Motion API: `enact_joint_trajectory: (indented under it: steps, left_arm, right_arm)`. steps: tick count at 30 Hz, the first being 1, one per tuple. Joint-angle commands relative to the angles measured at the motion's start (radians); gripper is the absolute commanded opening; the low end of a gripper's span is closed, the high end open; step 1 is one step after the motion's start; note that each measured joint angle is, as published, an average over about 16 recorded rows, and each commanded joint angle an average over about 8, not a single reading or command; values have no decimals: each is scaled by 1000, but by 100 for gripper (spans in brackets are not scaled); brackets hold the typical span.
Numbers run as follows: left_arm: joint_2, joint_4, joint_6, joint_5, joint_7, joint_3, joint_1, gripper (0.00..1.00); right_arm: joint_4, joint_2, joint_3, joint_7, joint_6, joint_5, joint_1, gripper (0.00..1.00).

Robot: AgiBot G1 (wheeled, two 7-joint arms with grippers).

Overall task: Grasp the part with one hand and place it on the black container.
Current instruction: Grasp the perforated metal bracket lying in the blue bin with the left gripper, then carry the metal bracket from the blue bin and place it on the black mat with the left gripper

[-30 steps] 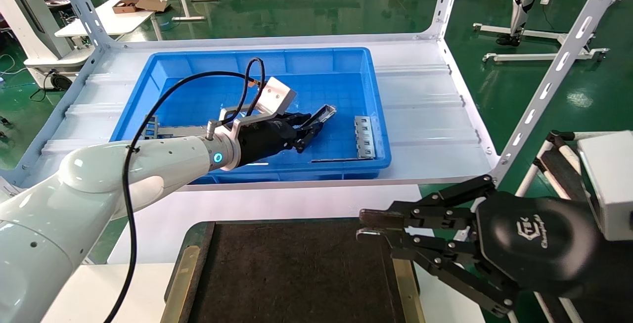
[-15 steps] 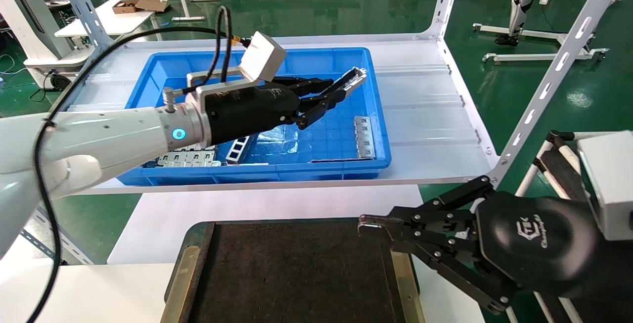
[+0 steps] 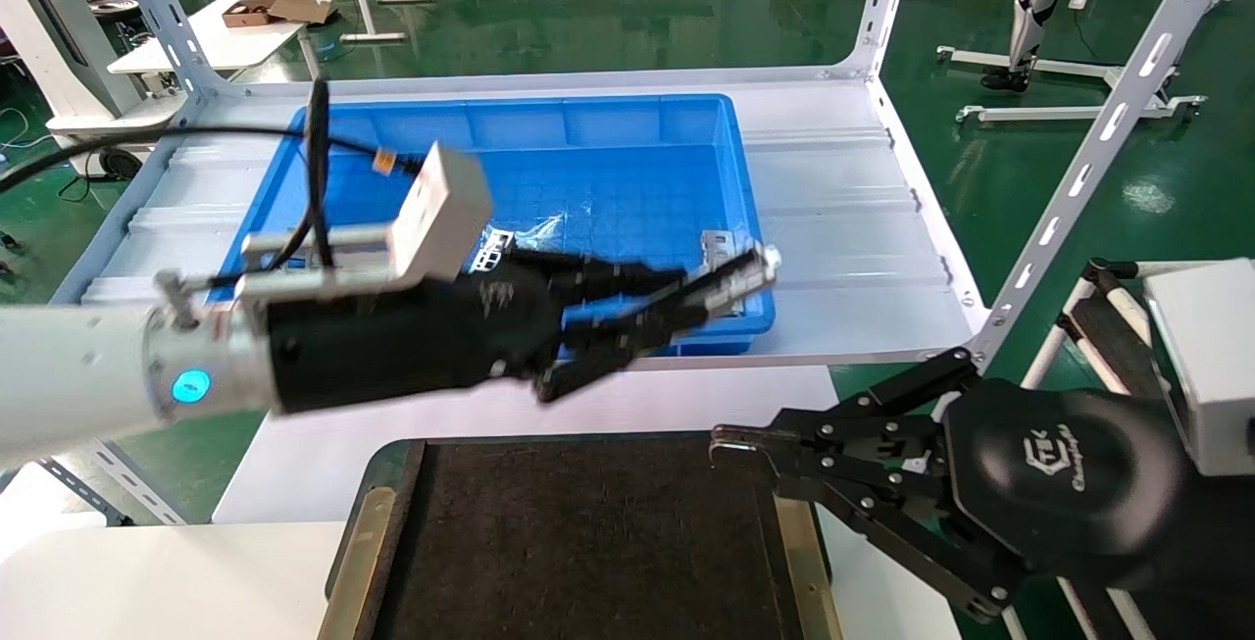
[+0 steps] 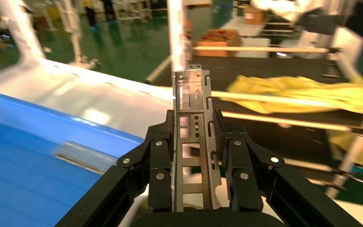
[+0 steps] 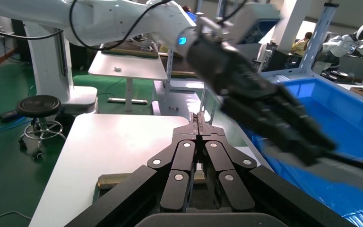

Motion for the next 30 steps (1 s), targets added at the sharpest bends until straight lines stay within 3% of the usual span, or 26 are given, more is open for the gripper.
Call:
enact_joint_trajectory:
  steps: [1, 8, 15, 23, 30]
  left_arm:
    - [-45, -70, 14, -18, -21, -2, 34, 0]
    - [-123, -191, -70, -6, -37, 20, 180, 0]
    - [-133, -203, -181, 2, -51, 51, 322, 0]
    - [-63, -185, -470, 60, -128, 117, 471, 0]
    - [40, -147, -731, 108, -226, 183, 522, 0]
  right_arm:
    - [0, 0, 0, 0, 0, 0, 0, 0]
    - [0, 0, 0, 0, 0, 0, 0, 0]
    - [0, 0, 0, 0, 0, 0, 0, 0]
    - [0, 0, 0, 0, 0, 0, 0, 0]
    - [0, 0, 0, 0, 0, 0, 0, 0]
